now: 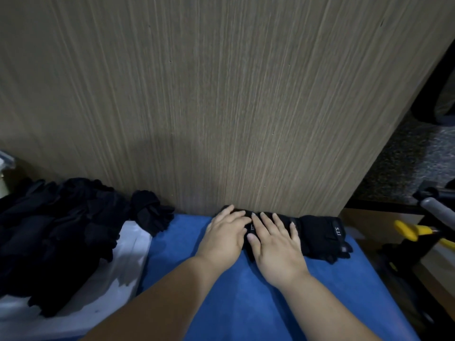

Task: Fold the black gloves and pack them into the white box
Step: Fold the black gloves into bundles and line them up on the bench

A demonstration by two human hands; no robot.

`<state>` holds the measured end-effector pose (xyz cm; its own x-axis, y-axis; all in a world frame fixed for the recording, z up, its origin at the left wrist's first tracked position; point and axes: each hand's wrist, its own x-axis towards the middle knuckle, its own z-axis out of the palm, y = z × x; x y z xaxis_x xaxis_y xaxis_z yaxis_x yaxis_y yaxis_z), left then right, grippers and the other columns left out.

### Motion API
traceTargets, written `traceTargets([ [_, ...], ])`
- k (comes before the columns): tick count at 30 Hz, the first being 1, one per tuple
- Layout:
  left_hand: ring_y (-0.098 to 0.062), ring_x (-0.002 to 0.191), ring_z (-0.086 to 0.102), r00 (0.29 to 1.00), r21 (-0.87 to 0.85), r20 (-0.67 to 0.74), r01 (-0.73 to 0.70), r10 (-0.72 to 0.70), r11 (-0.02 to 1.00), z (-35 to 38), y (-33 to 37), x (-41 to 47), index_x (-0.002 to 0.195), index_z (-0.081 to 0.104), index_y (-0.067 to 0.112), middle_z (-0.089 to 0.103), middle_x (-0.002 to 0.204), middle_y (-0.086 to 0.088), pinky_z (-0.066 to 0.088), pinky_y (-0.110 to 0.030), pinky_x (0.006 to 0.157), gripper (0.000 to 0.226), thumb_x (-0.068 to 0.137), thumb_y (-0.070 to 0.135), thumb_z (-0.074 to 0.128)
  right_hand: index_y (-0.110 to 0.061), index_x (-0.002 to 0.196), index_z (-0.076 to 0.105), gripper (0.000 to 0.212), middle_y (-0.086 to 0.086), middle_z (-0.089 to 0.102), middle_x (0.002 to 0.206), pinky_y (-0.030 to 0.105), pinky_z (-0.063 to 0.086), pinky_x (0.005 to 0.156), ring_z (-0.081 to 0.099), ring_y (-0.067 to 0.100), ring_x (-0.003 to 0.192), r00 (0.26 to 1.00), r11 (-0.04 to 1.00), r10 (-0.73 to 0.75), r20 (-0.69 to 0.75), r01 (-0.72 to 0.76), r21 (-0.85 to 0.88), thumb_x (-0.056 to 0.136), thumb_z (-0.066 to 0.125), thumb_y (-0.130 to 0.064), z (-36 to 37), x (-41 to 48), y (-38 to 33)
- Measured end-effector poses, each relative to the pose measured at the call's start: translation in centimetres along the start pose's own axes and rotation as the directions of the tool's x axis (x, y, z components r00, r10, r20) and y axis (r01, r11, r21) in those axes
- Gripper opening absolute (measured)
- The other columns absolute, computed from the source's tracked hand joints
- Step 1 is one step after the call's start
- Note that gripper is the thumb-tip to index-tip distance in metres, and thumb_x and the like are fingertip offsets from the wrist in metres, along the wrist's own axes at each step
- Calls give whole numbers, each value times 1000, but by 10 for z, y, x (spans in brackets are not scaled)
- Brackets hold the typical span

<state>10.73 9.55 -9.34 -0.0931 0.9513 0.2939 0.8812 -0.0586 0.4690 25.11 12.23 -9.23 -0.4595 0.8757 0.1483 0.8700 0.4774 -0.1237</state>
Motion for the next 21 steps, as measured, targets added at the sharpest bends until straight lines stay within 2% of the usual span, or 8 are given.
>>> traceTargets([
  [2,-5,145,7,995,31,103,9,-12,999,3,-3,0,146,34,33,27,154,18,14,-34,118,43,103,35,30,-32,152,4,90,-12,4,161,44,-10,118,-7,12,148,1000,1000,14,2,-14,10,72,-24,-63,1,0,1],
  [6,-7,147,3,983,150,178,24,-51,988,4,-7,-1,150,17,38,14,158,17,6,-37,120,49,102,43,23,-32,152,6,88,-11,4,161,43,-11,117,-7,14,148,1000,1000,9,-12,-9,-5,72,-22,-57,3,1,1],
  [13,-10,147,-2,970,245,232,15,-74,969,6,-7,1,150,12,39,10,159,15,3,-46,120,51,101,45,21,-31,152,10,87,-9,6,161,44,-11,117,-7,15,148,1000,999,-3,6,3,-39,74,-20,-53,7,4,1],
  [16,-11,147,-2,966,256,245,21,-86,966,6,-6,2,150,12,40,9,159,15,2,-48,119,51,101,45,21,-29,153,11,62,-8,8,161,44,-10,118,-6,15,148,1000,999,12,27,-11,-34,96,0,-50,5,4,1],
  [18,-11,147,-3,960,263,263,23,-95,965,4,-4,3,150,11,40,8,160,15,0,-49,119,51,101,45,21,-28,153,12,53,-8,8,161,44,-10,118,-5,15,148,1000,1000,16,24,-16,-24,102,13,-44,4,4,1],
  [20,-13,148,-4,957,267,271,25,-100,963,2,-1,3,150,11,40,7,160,13,-1,-50,119,51,101,45,22,-29,152,13,55,-8,9,161,44,-9,118,-4,15,148,1000,1000,20,19,-19,-25,100,9,-46,4,4,0],
  [21,-13,148,-4,958,268,268,28,-103,963,1,0,3,151,12,39,7,160,12,-2,-50,119,51,101,45,22,-29,152,13,62,-9,10,161,44,-8,118,-3,15,148,1000,999,22,13,-22,-26,95,0,-50,4,3,-1],
])
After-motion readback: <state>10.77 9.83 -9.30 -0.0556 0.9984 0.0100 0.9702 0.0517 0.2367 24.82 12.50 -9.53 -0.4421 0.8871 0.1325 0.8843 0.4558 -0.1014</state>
